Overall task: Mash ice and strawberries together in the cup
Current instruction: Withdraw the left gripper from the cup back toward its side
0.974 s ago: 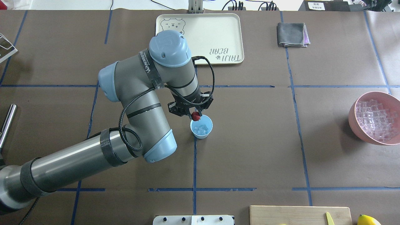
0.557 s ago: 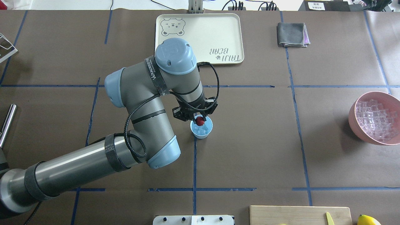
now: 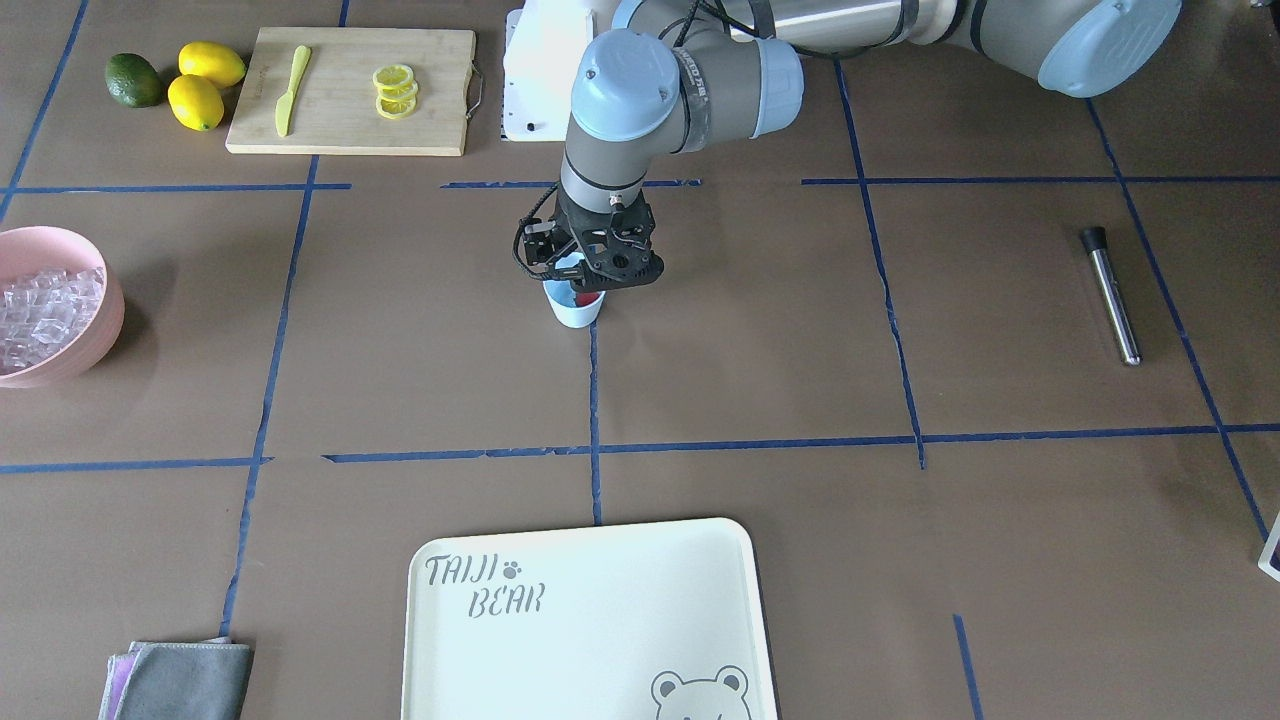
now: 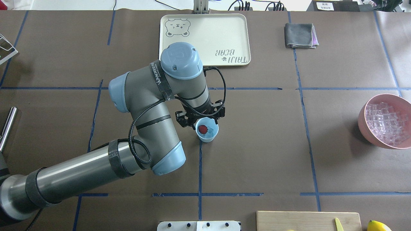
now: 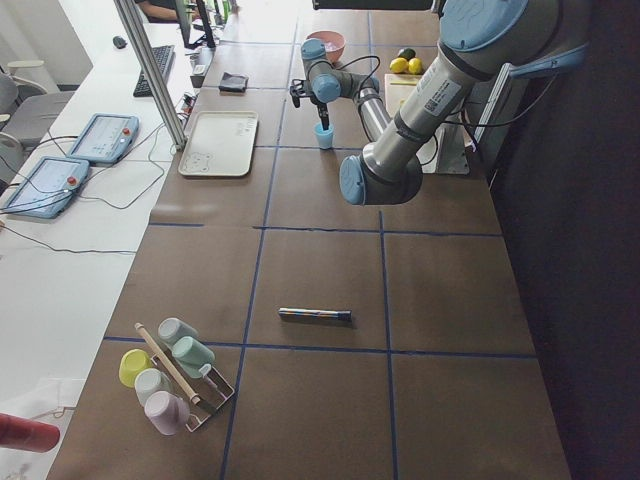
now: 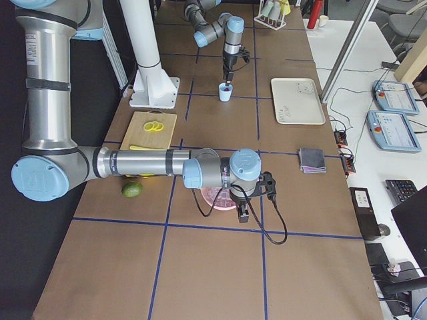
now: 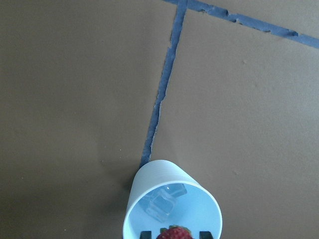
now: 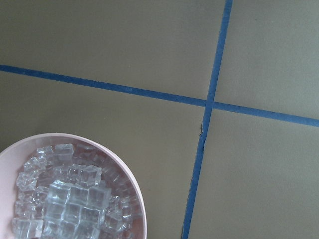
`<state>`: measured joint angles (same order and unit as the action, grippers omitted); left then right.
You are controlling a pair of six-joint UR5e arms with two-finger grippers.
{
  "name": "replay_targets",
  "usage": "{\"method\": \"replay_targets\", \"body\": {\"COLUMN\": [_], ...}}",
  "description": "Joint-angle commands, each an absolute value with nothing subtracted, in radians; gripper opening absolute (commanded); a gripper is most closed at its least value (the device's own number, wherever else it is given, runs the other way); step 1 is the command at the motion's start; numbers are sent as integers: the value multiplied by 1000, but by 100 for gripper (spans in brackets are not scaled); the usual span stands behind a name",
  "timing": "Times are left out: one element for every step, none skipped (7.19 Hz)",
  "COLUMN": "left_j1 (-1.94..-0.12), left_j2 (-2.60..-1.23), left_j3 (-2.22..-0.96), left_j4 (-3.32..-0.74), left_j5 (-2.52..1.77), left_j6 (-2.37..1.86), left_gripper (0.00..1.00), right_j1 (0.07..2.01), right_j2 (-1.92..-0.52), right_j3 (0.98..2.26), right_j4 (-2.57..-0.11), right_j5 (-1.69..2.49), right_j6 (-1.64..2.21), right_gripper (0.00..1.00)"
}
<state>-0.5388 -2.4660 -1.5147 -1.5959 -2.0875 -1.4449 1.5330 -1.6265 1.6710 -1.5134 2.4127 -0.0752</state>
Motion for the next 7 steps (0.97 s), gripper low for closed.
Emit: {"method": "replay_targets", "body": {"left_j1": [-578, -615, -650, -702, -754, -809, -859], "left_j2": [-2462, -2429, -2351, -2257, -2162, -2073, -2009], "left_j3": [-1525, -1564, -1656, -1755, -1840, -1877, -1879], "left_j4": [-1571, -1525, -1464, -1412, -1372, -1370, -1370], "left_j5": [-2094, -2097, -2097, -2097, -2097, -2100, -2118], "left_j6": [-1384, -1317, -1213, -1099, -957, -822, -711], "left_gripper": [100, 100, 100, 100, 100, 100, 100], "right_j1": [1532, 1532, 1532, 1534, 1567, 1595, 1598], "right_j2": [-1629, -1631, -1631, -1635, -1629, -1628, -1629], "right_j3": [1664, 1660, 1651, 1657, 1660, 1664, 1666], "right_j4": [-1511, -1508, -1508, -1506, -1509, -1520, -1522], "right_j5": [2411, 2413, 2413, 2411, 2407, 2407, 2408], "right_j6": [-77, -74, -75, -80, -75, -74, -74], "right_gripper": [99, 99, 99, 99, 99, 99, 99]}}
